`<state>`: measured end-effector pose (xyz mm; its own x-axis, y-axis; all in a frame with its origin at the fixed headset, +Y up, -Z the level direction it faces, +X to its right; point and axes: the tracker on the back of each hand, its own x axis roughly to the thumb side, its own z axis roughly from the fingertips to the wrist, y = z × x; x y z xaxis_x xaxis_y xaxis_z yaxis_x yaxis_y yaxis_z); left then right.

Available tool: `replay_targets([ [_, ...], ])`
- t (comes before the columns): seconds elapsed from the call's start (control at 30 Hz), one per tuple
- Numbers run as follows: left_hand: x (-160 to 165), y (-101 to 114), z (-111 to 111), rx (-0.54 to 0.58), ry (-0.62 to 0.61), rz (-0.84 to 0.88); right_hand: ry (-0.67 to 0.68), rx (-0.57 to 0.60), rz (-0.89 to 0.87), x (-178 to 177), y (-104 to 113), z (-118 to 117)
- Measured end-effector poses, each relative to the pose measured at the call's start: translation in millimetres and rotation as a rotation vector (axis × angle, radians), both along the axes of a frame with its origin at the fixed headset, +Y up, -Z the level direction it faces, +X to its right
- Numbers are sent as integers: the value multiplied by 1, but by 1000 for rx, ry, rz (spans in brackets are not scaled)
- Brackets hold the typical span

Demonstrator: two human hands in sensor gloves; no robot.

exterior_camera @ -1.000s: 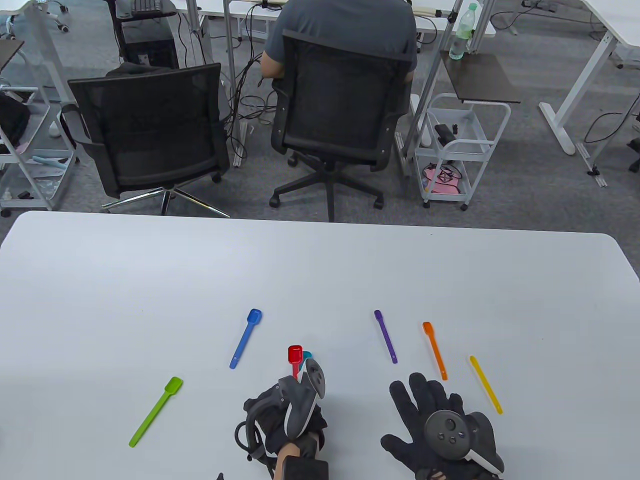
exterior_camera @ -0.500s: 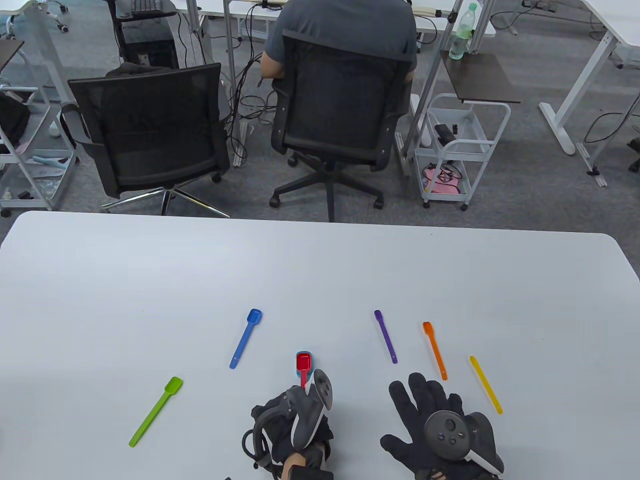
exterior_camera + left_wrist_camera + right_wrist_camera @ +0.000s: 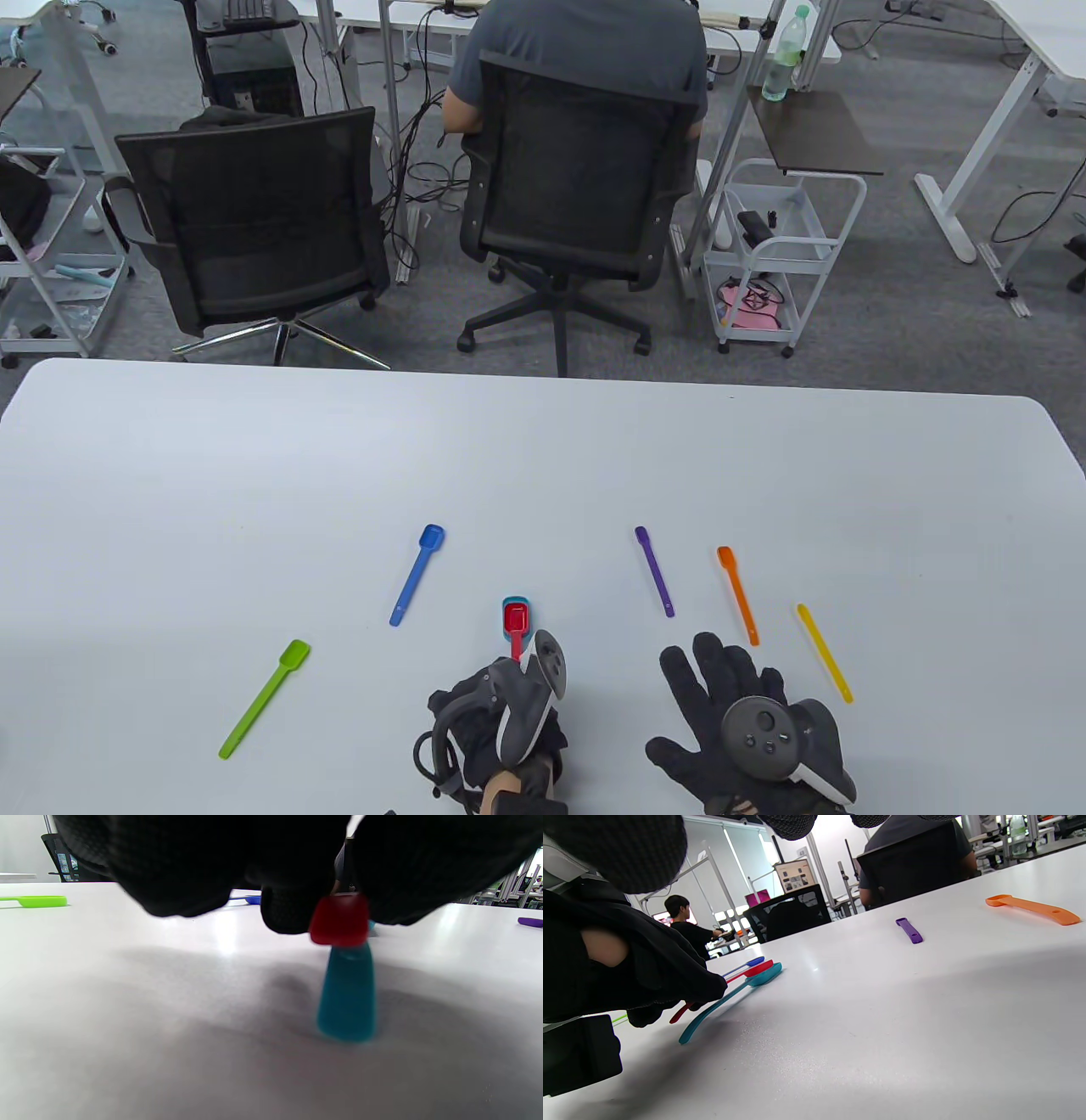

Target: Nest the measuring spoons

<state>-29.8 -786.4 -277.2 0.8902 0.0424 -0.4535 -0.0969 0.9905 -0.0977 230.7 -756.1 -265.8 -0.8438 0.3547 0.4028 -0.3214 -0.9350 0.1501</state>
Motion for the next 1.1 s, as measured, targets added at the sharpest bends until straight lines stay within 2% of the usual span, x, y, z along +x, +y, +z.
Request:
replay_targets([
  [1.1,1,2,0,-40,-2,10,-2,-8,-11,1,2,-1],
])
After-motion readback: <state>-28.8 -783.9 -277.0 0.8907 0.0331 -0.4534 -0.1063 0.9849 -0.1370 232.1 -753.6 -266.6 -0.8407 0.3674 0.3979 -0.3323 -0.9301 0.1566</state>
